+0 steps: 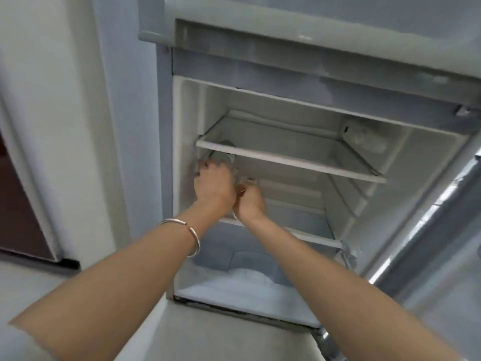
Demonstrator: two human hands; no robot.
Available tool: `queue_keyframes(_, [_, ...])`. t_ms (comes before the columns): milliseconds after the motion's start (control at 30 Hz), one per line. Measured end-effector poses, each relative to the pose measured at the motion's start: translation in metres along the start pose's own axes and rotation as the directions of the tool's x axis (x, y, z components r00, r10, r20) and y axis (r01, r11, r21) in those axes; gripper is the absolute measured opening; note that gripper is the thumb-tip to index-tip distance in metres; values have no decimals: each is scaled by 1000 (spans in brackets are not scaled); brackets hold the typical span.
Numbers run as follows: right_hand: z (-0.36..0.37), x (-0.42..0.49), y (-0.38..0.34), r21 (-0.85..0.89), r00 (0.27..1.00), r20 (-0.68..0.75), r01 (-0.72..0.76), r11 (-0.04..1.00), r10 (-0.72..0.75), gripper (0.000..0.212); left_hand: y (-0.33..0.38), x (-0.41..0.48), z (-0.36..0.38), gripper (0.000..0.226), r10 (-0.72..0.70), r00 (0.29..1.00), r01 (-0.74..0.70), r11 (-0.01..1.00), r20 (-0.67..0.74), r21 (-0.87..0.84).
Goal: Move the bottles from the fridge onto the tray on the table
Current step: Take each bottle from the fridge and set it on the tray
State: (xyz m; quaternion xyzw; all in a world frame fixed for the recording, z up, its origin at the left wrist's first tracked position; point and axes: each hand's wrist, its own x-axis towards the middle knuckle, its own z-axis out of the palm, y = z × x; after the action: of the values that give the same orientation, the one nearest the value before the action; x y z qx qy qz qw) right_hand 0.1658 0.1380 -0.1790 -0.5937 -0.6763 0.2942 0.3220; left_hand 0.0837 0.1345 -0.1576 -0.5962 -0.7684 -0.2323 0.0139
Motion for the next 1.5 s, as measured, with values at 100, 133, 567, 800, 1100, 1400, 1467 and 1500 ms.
queue_keyframes(100, [-2, 1, 10, 90, 994, -108, -5, 996, 15, 24, -11, 27, 25, 69, -56, 993, 65, 994, 99, -90])
queue_keyframes(133, [-8, 3, 13, 88, 995, -102, 6, 996, 3, 26, -10, 36, 33, 75, -78, 994, 88, 988, 80, -128])
queue_keyframes(567, [-56, 7, 51, -54, 989, -145, -6, 999, -2, 38, 33, 33, 23, 41, -84, 992, 109, 942, 92, -319])
queue_keyframes(800, [-88, -15, 44, -469, 997, -22, 54, 882, -73, 89, 54, 0, -44, 36, 221, 912, -140, 960, 346, -243])
queue_keyframes(1100, [-156, -71, 30, -461, 991, 124, 10, 887, 53, 74, 115, -39, -155, 32, 392, 755, -290, 919, 526, -269])
queue_keyframes(1400, [-248, -151, -8, 71, 983, 115, -150, 986, 142, 59, 210, -101, -241, 48, 600, 767, -560, 799, 229, -219])
queue_keyframes(1467, [-275, -168, -16, 131, 981, 83, -185, 974, 176, 58, 233, -109, -255, 48, 641, 744, -586, 761, 189, -278])
queue_keyframes(1500, [-291, -177, -20, 158, 980, 64, -198, 967, 190, 57, 246, -114, -262, 48, 669, 723, -602, 733, 172, -316])
